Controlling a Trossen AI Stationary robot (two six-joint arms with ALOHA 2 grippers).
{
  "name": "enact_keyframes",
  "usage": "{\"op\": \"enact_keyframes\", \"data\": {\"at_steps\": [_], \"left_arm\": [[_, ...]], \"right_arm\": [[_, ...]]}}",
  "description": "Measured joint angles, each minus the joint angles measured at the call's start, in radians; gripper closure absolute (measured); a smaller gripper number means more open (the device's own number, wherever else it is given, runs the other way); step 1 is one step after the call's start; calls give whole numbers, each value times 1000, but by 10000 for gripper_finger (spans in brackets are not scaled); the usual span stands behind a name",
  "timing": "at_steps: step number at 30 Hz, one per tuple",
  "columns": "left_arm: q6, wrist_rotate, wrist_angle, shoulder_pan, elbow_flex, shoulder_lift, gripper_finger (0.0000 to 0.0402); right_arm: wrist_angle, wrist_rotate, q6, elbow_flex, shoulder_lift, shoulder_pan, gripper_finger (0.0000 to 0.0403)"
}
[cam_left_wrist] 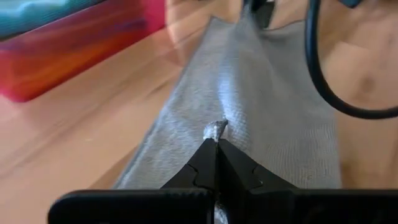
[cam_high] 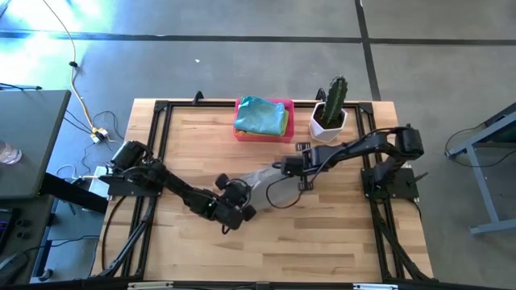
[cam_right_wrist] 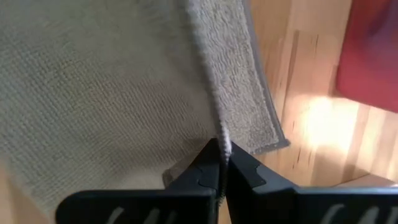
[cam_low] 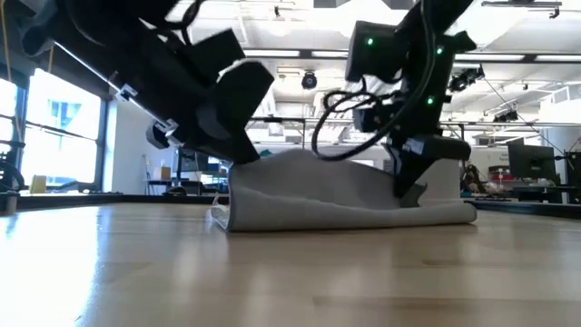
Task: Fold microfiber towels
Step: Fold the gray microfiber cloth on the table
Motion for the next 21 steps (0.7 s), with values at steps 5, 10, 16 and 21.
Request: {"op": "enact_keyframes", "data": {"at_steps": [5, 10, 16, 21], "left_arm": [[-52, 11, -54, 30, 0, 0, 401], [-67, 34, -67, 37, 0, 0, 401], [-71, 26, -78, 30, 0, 0, 401], [-72, -10, -99, 46, 0, 0, 401]], "right_arm": [[5, 1, -27, 0, 17, -32, 402], [48, 6, -85, 0, 18, -53, 402], [95, -71, -134, 0, 18, -71, 398], [96, -49, -138, 0, 18, -80, 348]]}}
